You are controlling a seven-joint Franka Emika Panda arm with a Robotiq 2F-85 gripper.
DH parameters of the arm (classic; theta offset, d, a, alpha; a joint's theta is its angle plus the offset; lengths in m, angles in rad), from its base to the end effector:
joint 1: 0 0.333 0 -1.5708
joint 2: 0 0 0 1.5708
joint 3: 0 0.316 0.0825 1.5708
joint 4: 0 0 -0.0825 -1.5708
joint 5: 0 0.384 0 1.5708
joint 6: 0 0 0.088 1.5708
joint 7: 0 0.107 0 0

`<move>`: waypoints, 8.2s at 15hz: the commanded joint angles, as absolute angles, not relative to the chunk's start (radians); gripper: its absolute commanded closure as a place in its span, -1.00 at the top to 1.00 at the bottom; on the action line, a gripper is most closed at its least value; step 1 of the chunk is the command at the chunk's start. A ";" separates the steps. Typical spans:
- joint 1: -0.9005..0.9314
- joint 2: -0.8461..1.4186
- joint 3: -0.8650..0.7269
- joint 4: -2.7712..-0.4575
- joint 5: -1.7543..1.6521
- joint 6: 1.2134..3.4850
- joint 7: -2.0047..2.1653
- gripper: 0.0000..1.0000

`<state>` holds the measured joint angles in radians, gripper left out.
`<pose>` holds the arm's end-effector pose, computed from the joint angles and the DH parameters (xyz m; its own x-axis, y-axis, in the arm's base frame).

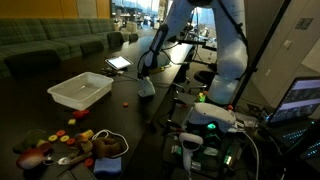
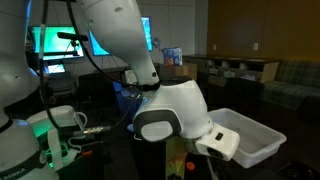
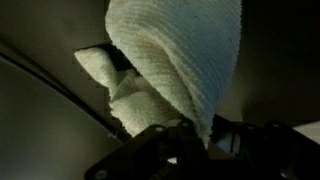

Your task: Mop all the things away to the left with the white towel and put it in the box

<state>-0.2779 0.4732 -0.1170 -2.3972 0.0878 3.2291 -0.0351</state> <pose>0.4758 -0.2102 0.1616 0.8542 -0.3794 0.3555 -0.4200 -0.9065 0.0418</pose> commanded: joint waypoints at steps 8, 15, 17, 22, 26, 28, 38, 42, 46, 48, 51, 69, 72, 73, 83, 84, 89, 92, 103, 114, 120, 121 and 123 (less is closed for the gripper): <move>0.249 0.779 -0.237 -2.087 0.113 3.073 0.218 -0.87; 0.236 0.718 -0.002 -2.090 0.081 3.052 0.162 -0.87; 0.208 0.689 0.096 -2.091 0.090 3.049 0.138 -0.87; 0.082 0.659 0.388 -2.082 0.115 3.060 0.045 -0.87; -0.057 0.652 0.584 -2.075 0.136 3.044 -0.036 -0.87; -0.128 0.646 0.643 -2.088 0.141 3.049 -0.070 -0.87; -0.695 0.559 0.933 -2.207 0.203 3.064 -0.220 -0.87; -0.788 0.521 0.881 -2.237 0.185 3.049 -0.208 -0.87; -0.582 0.479 0.575 -2.264 0.094 3.079 -0.112 -0.87; -0.468 0.486 0.417 -2.280 -0.064 3.090 0.007 -0.87; -0.257 0.541 0.177 -2.203 -0.335 3.061 0.243 -0.87; 0.536 1.036 -0.260 -1.669 -0.270 2.965 0.573 -0.87; 0.572 1.071 -0.281 -1.596 -0.232 2.971 0.555 -0.87; 0.578 1.084 -0.285 -1.568 -0.222 2.972 0.551 -0.87; 0.594 1.052 -0.180 -1.504 -0.135 3.036 0.425 -0.87; 0.588 1.025 -0.162 -1.520 -0.120 3.045 0.412 -0.87; 0.536 0.864 -0.126 -1.591 -0.013 3.108 0.402 -0.87; 0.482 0.779 -0.125 -1.599 0.054 3.131 0.413 -0.87; 0.495 0.792 -0.562 -1.376 0.153 2.990 0.755 -0.87; 0.456 0.903 -0.549 -1.264 -0.040 2.801 0.858 0.68; 0.293 0.600 -0.279 -1.567 -0.028 2.709 0.482 1.00; 0.267 0.551 -0.253 -1.618 -0.007 2.681 0.416 1.00; 0.219 0.447 -0.216 -1.717 0.019 2.595 0.307 0.99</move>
<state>0.2863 0.6448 -0.2946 -1.5193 -0.0196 2.6811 0.4795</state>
